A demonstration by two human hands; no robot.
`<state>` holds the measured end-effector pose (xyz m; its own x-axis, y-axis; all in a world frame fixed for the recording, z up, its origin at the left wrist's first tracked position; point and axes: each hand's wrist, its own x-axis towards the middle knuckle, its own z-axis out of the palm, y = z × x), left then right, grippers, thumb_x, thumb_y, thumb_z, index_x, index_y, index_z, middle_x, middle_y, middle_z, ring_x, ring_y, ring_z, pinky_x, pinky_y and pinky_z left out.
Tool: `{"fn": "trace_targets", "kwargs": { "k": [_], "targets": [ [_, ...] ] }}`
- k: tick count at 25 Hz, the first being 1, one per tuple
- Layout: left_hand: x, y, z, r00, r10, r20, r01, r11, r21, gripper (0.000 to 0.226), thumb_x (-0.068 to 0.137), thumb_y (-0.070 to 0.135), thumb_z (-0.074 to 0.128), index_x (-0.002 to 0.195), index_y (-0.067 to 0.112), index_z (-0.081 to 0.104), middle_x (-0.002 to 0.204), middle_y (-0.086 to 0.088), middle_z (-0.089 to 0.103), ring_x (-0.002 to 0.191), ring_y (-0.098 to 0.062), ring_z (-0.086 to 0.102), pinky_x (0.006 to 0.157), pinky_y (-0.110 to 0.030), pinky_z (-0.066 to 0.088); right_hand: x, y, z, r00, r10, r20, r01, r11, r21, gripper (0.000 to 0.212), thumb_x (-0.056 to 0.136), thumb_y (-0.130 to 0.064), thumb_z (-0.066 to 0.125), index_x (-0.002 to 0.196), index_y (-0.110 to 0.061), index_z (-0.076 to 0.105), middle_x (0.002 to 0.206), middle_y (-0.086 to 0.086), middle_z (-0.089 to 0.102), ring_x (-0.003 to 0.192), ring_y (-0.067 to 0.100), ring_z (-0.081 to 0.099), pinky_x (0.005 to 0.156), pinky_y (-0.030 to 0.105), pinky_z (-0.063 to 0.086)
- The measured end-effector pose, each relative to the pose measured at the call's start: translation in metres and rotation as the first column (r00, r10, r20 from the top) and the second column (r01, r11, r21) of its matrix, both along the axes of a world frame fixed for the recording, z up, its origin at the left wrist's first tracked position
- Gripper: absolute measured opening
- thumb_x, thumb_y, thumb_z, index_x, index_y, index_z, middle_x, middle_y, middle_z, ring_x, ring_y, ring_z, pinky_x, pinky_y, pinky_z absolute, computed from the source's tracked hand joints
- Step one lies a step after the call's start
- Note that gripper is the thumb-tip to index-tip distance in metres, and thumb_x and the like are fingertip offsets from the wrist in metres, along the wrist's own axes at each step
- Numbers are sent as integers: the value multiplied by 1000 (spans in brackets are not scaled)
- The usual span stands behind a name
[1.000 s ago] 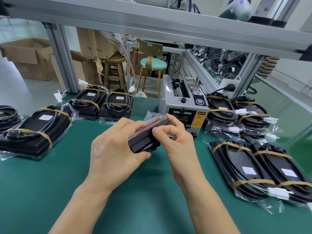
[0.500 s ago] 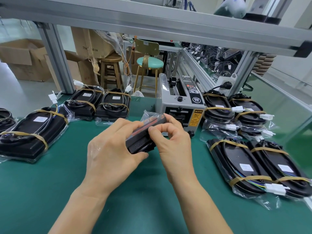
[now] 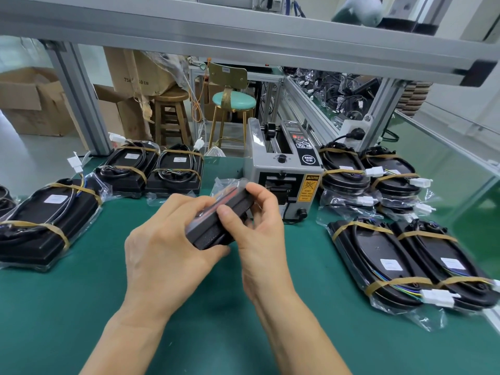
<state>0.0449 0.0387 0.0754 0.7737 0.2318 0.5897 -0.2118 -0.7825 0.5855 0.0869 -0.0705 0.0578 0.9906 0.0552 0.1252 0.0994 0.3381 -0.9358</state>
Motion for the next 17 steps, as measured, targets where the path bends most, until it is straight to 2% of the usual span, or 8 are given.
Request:
{"fn": "trace_targets", "kwargs": {
  "k": [2, 6, 8, 10, 13, 15, 17],
  "targets": [
    [0, 3, 0, 1000, -2, 9, 3, 1000, -26, 53, 49, 37, 76, 102, 31, 69, 93, 16, 63, 80, -8, 59, 70, -30, 48, 0, 2, -3, 998, 30, 48, -29, 999, -24, 54, 72, -8, 78, 113, -32, 53, 124, 2, 60, 112, 13, 59, 91, 26, 50],
    [-1, 11, 2, 1000, -18, -6, 18, 997, -70, 56, 46, 39, 77, 101, 33, 69, 94, 18, 63, 84, -5, 58, 76, -25, 45, 6, -4, -1, 984, 113, 138, -102, 991, -83, 53, 71, -17, 75, 118, -31, 56, 129, 3, 58, 119, 17, 55, 103, 33, 45],
    [-1, 13, 1, 999, -36, -4, 36, 997, -68, 56, 45, 38, 78, 101, 35, 68, 94, 20, 62, 83, -3, 58, 76, -23, 45, 11, -7, 0, 976, 81, 202, -40, 979, -200, 50, 72, -15, 74, 117, -30, 56, 128, 6, 56, 120, 17, 54, 104, 34, 43],
    [0, 15, 1, 998, -65, 6, 66, 995, -71, 56, 45, 37, 79, 100, 38, 67, 94, 22, 62, 84, 0, 58, 76, -15, 42, 17, -12, 2, 968, 70, 241, 2, 958, -287, 49, 74, -10, 77, 115, -28, 56, 123, 4, 58, 116, 9, 55, 99, 28, 45],
    [1, 18, 1, 992, -122, 12, 123, 988, -96, 58, 43, 34, 80, 98, 43, 64, 96, 24, 63, 87, 3, 58, 78, -6, 38, 27, -21, 11, 980, 120, 156, -81, 969, -235, 41, 80, 3, 72, 110, -21, 57, 108, -4, 62, 97, -3, 57, 86, 17, 46],
    [1, 20, 1, 990, -139, 11, 139, 983, -119, 57, 43, 33, 80, 96, 45, 63, 97, 22, 63, 88, -1, 60, 78, -8, 39, 30, -26, 15, 978, 172, 117, -143, 963, -227, 41, 81, 4, 70, 110, -20, 56, 108, -2, 61, 97, 2, 56, 88, 19, 47],
    [1, 19, 1, 990, -144, 10, 144, 981, -127, 57, 43, 34, 80, 97, 44, 64, 97, 19, 64, 89, -3, 60, 79, -11, 40, 27, -25, 17, 977, 190, 99, -159, 953, -258, 42, 79, -4, 75, 112, -22, 56, 111, -5, 61, 101, 3, 55, 93, 24, 46]
  ]
}}
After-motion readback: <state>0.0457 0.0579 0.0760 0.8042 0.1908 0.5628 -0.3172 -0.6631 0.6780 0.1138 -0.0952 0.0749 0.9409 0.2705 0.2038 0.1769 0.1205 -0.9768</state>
